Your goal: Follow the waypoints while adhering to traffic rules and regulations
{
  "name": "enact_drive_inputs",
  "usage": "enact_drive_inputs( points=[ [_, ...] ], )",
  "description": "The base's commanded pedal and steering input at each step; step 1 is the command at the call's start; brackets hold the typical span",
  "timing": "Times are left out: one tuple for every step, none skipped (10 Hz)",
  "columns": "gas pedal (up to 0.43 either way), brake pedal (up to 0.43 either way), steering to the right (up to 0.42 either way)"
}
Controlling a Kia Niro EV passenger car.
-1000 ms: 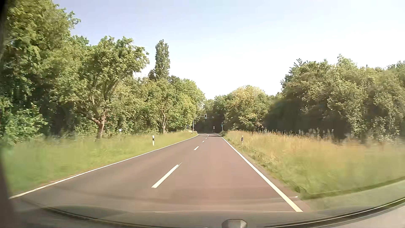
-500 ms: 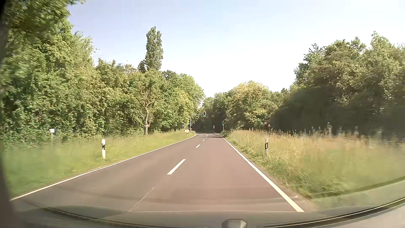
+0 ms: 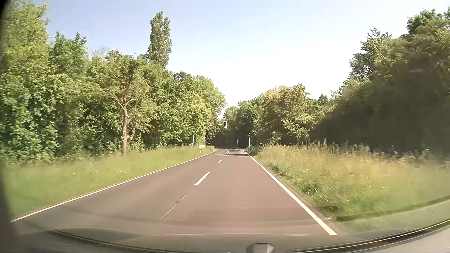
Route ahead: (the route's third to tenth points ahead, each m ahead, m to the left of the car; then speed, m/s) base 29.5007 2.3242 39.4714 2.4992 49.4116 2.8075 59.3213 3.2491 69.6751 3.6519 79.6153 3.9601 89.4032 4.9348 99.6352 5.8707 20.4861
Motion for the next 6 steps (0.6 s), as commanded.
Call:
enact_drive_inputs(
  points=[
    [0.047,0.018,0.000],
    [0.047,0.018,0.000],
    [0.047,0.018,-0.001],
    [0.047,0.018,-0.001],
    [0.039,0.018,-0.001],
    [0.020,0.018,-0.002]
  ],
)
